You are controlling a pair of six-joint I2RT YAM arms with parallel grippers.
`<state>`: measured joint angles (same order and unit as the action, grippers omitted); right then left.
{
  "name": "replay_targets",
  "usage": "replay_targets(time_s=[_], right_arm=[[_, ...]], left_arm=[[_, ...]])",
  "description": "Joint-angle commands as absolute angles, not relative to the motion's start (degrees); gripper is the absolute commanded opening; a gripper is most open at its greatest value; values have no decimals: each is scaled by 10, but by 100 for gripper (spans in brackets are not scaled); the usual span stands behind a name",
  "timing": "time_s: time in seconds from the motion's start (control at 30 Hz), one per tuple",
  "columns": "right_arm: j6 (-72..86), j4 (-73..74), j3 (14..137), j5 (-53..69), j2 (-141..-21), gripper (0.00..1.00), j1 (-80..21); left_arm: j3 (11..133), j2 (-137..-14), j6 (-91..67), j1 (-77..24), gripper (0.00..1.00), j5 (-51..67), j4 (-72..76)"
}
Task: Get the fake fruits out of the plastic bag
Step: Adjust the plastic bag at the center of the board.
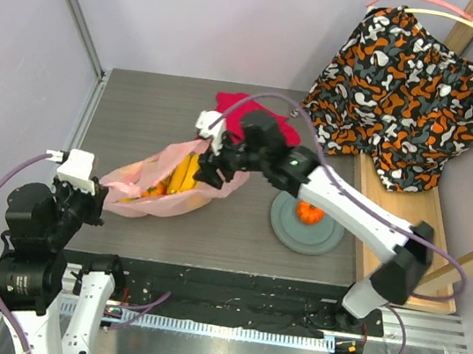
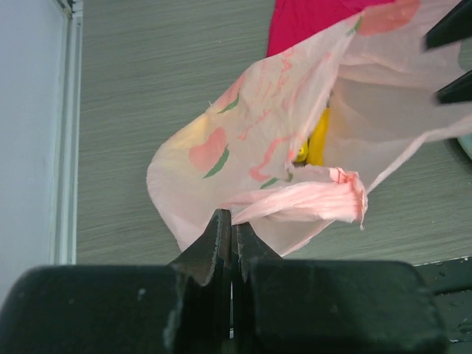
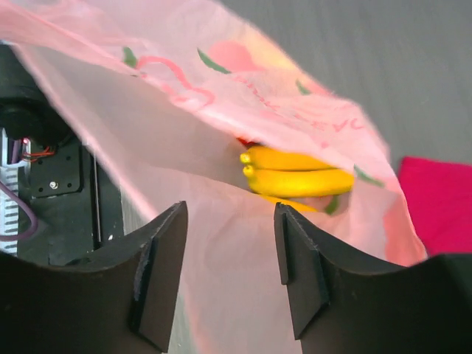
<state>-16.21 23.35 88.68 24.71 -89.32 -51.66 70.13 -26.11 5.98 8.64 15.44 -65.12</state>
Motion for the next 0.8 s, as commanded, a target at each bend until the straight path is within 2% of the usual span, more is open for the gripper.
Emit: replay_targets(time_s=[0.0, 0.13, 0.27, 0.37, 0.5, 0.67, 0.77], right_arm=[[-143, 209, 925, 203, -964, 56, -546], [-151, 215, 880, 140, -996, 52, -547], [-163, 185, 777, 71, -969, 52, -506], [-144, 192, 838, 48, -996, 50, -418], [-206, 168, 915, -31, -1042, 49, -336], [-227, 149, 990, -65, -1031, 50, -261], [-224, 157, 983, -45, -984, 50, -258]], left_arm=[[676, -246, 19, 91, 0, 165, -636], [659, -274, -37, 90, 1, 159, -582], [679, -369, -104, 91, 0, 177, -465], [753, -503, -155, 91, 0, 189, -408], [892, -674, -204, 91, 0, 250, -383], [973, -700, -214, 90, 0, 295, -333], [960, -676, -194, 89, 0, 320, -343]])
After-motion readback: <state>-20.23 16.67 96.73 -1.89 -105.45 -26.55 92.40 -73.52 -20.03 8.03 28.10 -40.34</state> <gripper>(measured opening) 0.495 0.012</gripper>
